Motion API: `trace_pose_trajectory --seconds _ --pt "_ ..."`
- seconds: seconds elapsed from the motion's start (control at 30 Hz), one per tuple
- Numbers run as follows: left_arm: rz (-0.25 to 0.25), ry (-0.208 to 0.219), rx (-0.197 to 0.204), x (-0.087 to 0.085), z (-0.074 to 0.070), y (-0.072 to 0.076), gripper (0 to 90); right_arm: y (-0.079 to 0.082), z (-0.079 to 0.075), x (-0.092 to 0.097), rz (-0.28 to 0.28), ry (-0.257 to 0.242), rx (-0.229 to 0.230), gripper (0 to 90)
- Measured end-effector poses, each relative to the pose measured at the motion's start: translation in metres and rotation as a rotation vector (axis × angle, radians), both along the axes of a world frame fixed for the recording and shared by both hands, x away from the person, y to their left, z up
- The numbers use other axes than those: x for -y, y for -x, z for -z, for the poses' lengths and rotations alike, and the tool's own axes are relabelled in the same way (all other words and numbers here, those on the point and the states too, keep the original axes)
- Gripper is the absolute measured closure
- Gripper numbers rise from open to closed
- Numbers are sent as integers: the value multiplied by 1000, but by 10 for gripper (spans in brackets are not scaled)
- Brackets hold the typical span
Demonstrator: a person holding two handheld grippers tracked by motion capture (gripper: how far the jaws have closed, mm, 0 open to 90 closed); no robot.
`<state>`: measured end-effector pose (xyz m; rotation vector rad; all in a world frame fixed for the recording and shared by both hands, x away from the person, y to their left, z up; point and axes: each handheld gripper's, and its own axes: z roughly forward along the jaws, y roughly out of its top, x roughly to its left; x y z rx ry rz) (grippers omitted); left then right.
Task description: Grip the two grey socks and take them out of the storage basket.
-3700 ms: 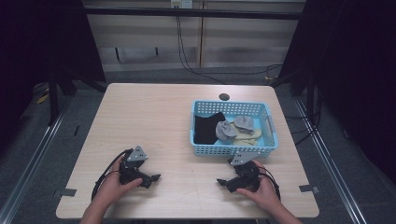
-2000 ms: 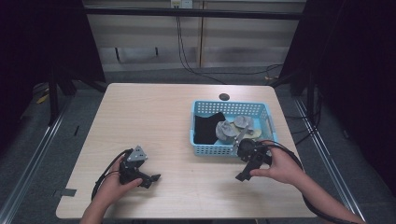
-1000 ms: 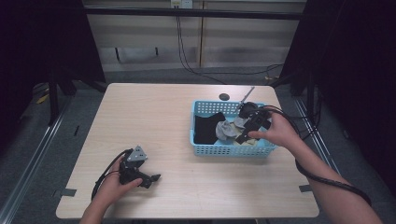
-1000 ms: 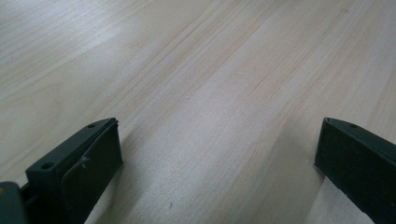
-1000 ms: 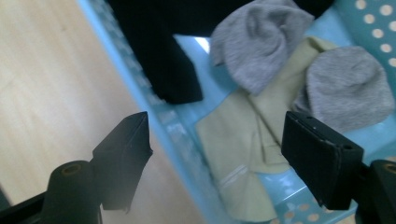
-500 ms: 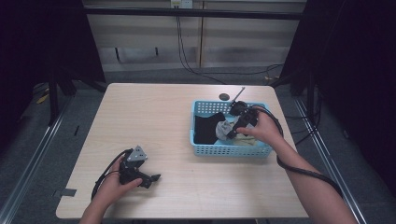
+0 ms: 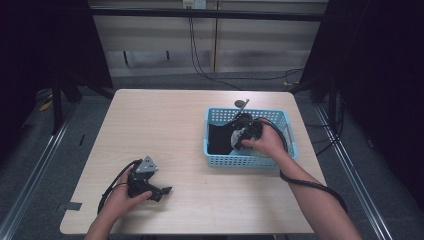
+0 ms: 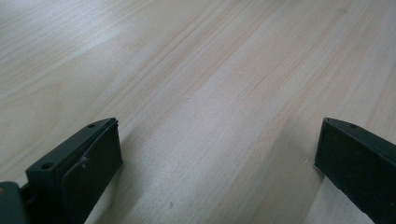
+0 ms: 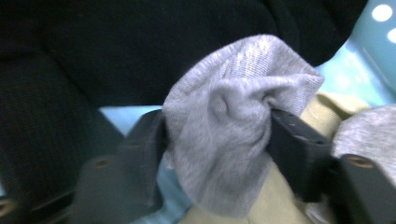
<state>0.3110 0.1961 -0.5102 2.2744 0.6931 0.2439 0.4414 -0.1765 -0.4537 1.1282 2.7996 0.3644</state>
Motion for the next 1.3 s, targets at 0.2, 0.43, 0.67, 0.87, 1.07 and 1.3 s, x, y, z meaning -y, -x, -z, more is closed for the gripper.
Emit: trace_pose_trajectory --seconds 0.2,0.43,0.67,0.87,1.07,1.3 --pt "0 0 -2 0 0 0 0 2 -1 -2 -15 14 -6 766" --pt "-10 8 2 1 0 1 0 10 -28 6 -26 -25 -4 770" --pt "-8 3 3 1 0 1 0 15 -42 13 -29 -49 0 769" --pt "-8 3 3 1 0 1 0 19 -57 21 -25 -88 9 769" --pt "-8 3 3 1 0 1 0 24 -69 25 -23 -88 21 769" --pt "-8 3 3 1 0 1 0 30 -80 28 -37 -110 31 769"
